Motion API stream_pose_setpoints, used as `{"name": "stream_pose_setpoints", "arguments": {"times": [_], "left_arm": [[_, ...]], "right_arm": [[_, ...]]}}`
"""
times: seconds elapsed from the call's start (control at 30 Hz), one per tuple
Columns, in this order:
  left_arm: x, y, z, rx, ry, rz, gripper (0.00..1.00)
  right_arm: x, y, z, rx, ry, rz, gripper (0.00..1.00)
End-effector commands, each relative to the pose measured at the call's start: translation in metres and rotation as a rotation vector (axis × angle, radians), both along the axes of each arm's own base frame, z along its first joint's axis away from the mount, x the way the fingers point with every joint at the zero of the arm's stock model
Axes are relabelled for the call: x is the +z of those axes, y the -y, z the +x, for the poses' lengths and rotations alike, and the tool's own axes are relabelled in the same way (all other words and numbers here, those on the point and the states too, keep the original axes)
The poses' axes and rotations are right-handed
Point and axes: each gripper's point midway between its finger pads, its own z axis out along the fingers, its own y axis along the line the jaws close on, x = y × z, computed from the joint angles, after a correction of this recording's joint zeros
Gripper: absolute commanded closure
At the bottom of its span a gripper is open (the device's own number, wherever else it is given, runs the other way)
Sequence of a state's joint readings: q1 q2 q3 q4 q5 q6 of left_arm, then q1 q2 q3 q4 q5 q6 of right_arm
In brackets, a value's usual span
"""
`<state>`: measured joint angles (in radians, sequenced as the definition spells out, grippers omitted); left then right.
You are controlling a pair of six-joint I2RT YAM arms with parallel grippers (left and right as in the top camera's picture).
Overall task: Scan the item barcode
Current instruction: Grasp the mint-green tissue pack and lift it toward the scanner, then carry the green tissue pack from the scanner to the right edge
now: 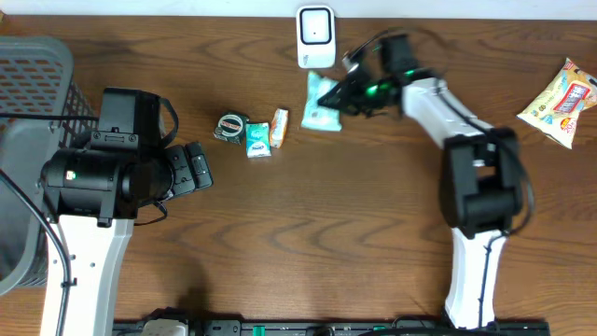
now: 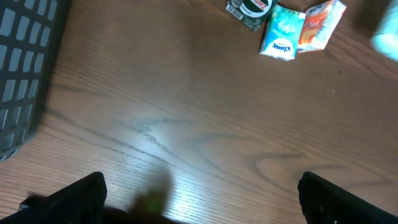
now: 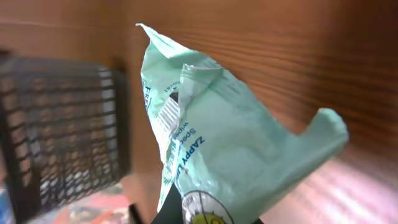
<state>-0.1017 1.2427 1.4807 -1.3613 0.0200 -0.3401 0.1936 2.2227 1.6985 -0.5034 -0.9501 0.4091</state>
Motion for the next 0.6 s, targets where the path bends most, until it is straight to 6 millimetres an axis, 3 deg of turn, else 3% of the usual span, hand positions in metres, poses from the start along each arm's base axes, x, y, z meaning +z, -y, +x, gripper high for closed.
{"name": "stream_pose_setpoints", "arguments": {"times": [0.0,0.13,0.23,0.57], "left_arm": [[0.001,0.0,0.0,0.003,0.002,0.002,0.02],[0.001,0.0,0.0,0.003,0.002,0.002,0.02],[0.001,0.0,0.0,0.003,0.002,0.002,0.02],[0.001,0.0,0.0,0.003,0.002,0.002,0.02]], "right_arm": [[0.102,0.002,-0.023,0.132,0.269,0.107,0.99],[0.155,0.012,-0.051,0.213,0.489,0.07,0.99],[0.177,0.018,-0.064,0.202,0.558,-0.006,0.99],[0.178,0.015,-0.074,0.21,0.529,-0.018,0.99]]}}
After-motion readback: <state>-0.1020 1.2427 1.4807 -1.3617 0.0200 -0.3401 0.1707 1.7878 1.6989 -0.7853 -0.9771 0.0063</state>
